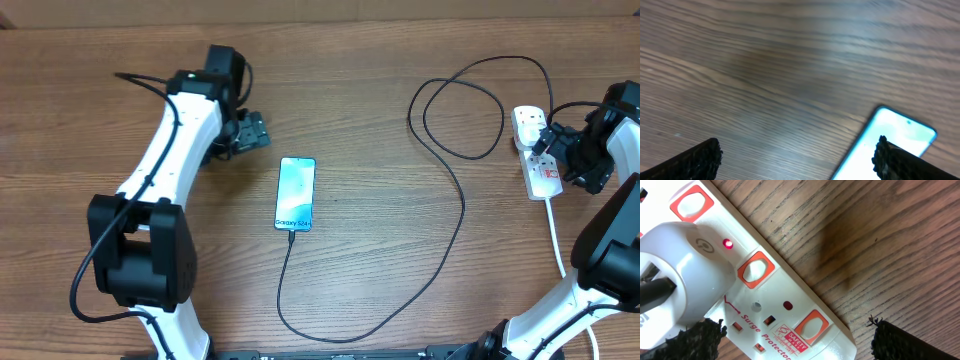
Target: Plug charger to phone and switch on socket
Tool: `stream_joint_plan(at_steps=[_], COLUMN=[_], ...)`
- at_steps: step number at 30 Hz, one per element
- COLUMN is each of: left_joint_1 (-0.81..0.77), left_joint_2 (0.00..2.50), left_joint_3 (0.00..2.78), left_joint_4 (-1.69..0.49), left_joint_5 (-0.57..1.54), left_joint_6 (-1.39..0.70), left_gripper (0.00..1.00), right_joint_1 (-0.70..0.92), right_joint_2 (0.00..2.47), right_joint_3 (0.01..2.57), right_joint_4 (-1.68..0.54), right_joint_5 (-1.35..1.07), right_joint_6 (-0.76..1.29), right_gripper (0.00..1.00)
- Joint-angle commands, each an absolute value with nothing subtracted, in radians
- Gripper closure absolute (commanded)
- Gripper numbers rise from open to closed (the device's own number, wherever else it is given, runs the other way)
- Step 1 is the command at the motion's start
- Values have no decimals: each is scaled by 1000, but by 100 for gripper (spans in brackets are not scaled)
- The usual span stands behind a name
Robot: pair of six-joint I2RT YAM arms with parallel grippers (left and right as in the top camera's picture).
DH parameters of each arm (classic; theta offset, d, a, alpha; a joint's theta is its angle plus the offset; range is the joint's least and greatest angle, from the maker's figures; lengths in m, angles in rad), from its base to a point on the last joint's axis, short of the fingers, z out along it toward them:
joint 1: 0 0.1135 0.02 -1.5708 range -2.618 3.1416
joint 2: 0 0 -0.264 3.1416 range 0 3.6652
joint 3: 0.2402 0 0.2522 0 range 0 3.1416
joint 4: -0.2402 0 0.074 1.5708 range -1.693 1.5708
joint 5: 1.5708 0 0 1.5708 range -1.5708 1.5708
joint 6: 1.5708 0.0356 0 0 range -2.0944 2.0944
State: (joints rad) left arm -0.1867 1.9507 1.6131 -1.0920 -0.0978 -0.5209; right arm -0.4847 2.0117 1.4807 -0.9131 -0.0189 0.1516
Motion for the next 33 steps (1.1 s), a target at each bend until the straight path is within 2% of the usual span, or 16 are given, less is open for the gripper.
stream_joint_plan(at_steps=[1, 13, 33], left_joint_1=[-240, -388, -393], left_joint_2=[1879, 1660, 1601], left_joint_3=[1632, 1632, 1632], left_joint_4=[-1092, -1092, -1092], left_joint_5=[-96, -96, -96], left_joint_6=[-531, -531, -531], left_gripper=[0, 0, 0], right_joint_1=[-480, -480, -480], right_joint_2=[2018, 2018, 2018], right_joint_3=[1506, 1506, 1506], right_joint_4=[-898, -898, -898], right_joint_5=[-35, -36, -36], right_joint_6=[148, 148, 148], right_gripper=[0, 0, 0])
